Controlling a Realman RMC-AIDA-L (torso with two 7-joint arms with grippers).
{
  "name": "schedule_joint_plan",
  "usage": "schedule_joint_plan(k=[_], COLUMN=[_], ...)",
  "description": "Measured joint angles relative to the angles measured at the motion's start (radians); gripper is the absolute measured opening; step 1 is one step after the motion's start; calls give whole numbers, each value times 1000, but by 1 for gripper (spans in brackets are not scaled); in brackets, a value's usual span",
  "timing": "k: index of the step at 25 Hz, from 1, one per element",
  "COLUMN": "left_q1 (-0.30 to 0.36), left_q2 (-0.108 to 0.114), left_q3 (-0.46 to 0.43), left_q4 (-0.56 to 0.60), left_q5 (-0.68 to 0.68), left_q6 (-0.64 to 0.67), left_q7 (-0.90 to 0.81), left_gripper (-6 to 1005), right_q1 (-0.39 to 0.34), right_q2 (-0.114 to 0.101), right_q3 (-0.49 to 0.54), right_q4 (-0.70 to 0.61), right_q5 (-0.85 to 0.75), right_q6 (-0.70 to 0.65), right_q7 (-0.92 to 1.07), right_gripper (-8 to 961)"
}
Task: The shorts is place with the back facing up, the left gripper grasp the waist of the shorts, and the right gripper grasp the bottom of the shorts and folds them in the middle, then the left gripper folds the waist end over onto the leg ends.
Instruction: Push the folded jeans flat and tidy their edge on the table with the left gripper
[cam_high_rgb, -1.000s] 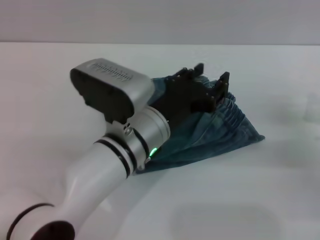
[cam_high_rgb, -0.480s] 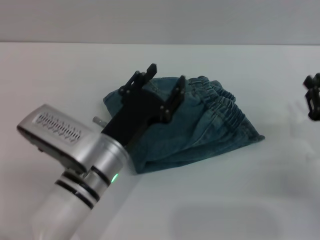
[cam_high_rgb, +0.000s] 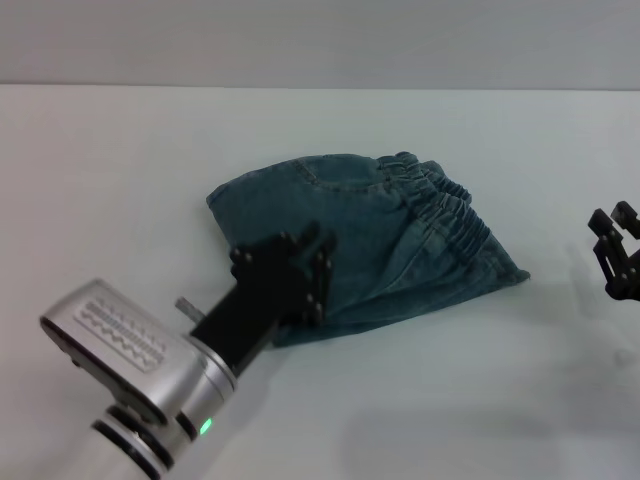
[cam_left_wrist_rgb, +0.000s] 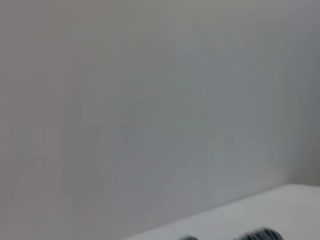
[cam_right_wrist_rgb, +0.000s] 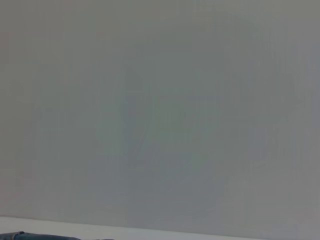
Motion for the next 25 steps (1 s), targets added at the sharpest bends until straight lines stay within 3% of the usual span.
schedule_joint_plan(k=[2,6,12,25], left_q1=[-4,-7,-7,-21], left_q2=[0,-2,-1,-1], left_q3=[22,38,47,-12], left_q4=[11,17,28,85], left_q5=[0,0,0,-6], left_q6=[1,-9,-34,-124], left_q7=[-4,-29,-125,-211], left_gripper=[306,121,-2,1], right_q1=[-3,0,10,10], right_q2=[2,3,1,3], right_q3=[5,6,-1,3], right_q4=[-9,-13,-18,-19], right_q5=[1,2,3,3], right_q6=[14,16,16,11], right_q7=[-4,-5,-5,-1], right_gripper=[294,157,-2,1])
